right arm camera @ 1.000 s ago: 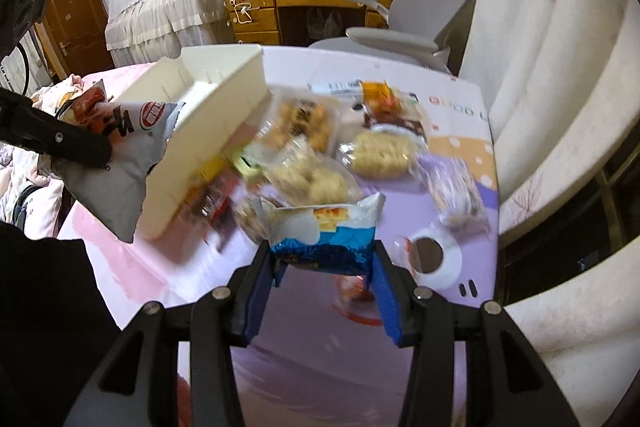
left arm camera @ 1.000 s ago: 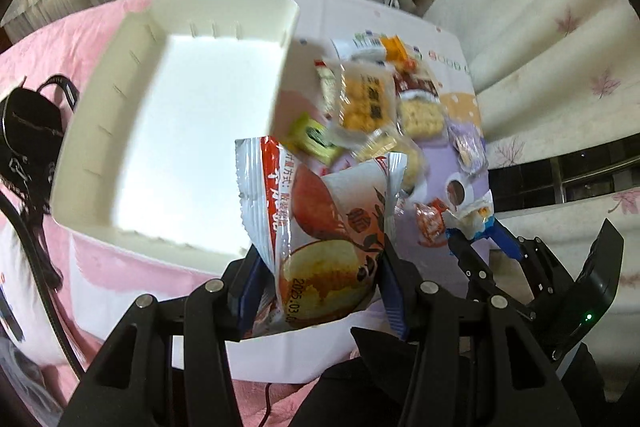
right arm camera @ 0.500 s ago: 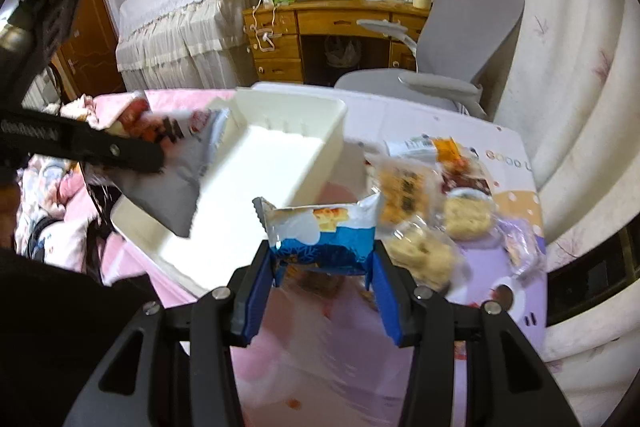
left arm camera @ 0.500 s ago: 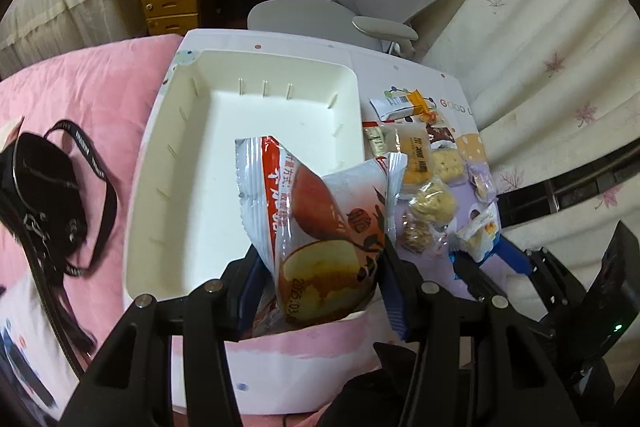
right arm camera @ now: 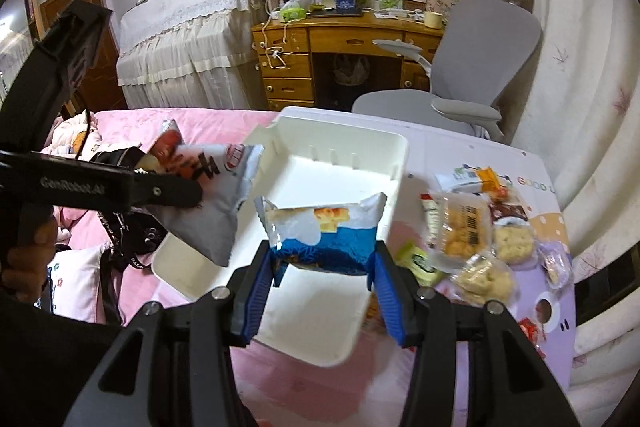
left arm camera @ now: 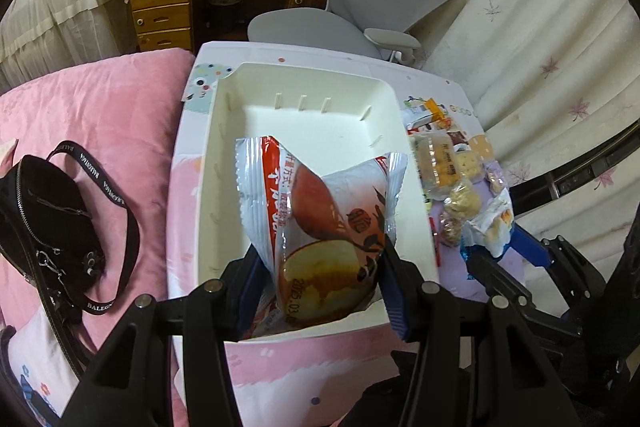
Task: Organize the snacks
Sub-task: 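Carry the bread bag and blue wafer packet into the white tray and release both, then grasp the nut snack bag with the left gripper while the right grasps the red-wrapped cake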
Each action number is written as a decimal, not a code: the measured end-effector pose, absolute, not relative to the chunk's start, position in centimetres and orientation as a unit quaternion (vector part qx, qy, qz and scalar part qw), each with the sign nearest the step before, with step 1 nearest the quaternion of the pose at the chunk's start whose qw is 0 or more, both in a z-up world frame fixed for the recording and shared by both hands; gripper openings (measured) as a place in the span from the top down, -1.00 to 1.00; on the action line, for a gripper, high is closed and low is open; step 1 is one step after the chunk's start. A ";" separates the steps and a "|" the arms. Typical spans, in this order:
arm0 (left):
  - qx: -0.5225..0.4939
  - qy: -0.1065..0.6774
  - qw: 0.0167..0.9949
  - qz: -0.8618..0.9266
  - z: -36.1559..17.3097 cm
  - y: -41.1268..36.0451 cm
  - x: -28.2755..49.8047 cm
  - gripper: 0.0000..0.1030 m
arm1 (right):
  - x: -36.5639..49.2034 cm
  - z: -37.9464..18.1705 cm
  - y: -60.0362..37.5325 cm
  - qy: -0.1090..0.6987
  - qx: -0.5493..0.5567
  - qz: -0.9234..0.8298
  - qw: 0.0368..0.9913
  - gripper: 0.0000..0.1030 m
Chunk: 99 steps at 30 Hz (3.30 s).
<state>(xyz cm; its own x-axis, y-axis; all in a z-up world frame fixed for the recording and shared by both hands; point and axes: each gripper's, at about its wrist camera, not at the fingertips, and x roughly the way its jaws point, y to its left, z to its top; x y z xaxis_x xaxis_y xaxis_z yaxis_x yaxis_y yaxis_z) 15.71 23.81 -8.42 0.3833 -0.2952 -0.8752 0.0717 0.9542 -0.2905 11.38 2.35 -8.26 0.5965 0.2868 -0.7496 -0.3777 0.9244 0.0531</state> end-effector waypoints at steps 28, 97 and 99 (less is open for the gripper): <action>-0.063 0.576 0.805 -0.125 -10.0 19.7 13.7 -0.46 | 9.1 -10.9 -0.5 0.481 -0.016 0.112 0.870 -0.43; -0.171 0.668 0.715 0.115 -25.2 -6.8 22.6 -0.64 | 16.4 -25.1 -22.5 0.495 -0.125 0.184 0.840 -0.44; -0.167 0.667 0.716 0.115 -25.4 -7.2 23.1 -0.64 | 16.3 -25.2 -22.3 0.489 -0.133 0.186 0.842 -0.44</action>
